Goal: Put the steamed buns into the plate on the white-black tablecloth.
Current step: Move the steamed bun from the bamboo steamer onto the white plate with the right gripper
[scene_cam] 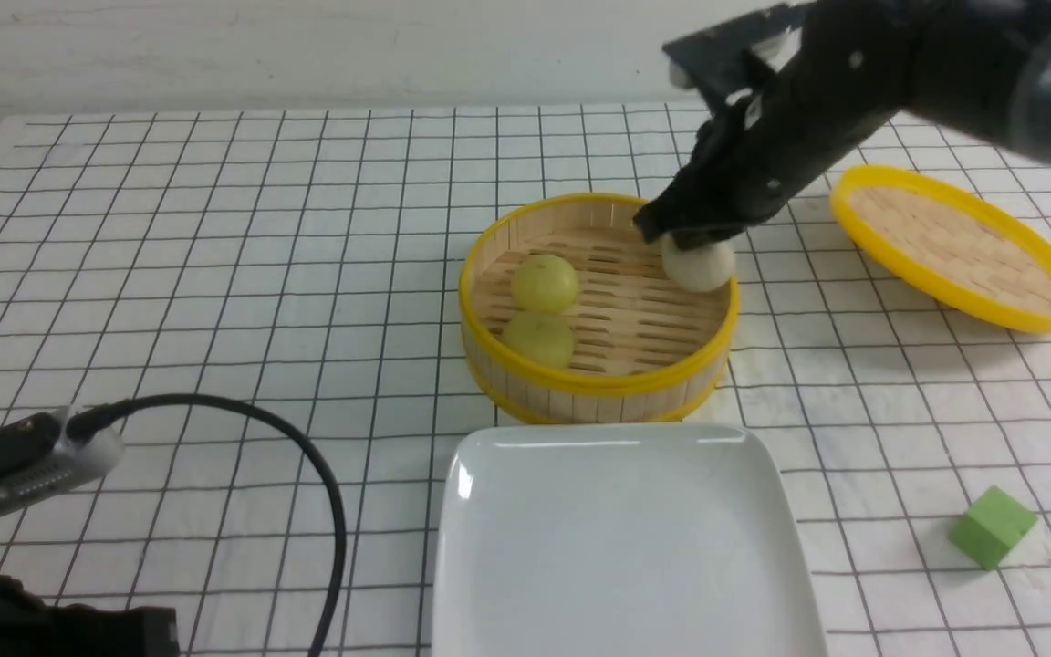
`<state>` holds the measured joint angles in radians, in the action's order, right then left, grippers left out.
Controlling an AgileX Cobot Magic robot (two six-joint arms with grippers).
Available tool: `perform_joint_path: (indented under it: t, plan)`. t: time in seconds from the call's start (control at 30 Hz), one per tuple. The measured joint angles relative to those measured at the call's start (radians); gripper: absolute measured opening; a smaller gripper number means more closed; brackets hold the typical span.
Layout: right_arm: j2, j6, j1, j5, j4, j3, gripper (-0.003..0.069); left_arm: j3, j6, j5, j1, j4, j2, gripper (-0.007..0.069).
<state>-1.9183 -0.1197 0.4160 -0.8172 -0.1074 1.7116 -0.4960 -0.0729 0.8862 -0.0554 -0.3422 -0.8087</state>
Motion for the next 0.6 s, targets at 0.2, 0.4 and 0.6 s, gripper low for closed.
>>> perform_joint_path:
  t: [0.2,0.4,0.6]
  plan:
    - [0.23,0.12,0.001,-0.329,-0.043,-0.006,0.0027,0.0,0.0,0.0,0.0,0.005,0.0,0.0054]
    - [0.259,0.153,0.075,-0.389,-0.078,-0.189,0.0046,0.0,0.0,-0.003,0.0,0.031,0.0,0.0055]
    - [0.194,0.174,0.165,-0.053,-0.082,-0.439,0.0095,0.0,0.0,-0.047,0.0,0.037,0.0,0.0062]
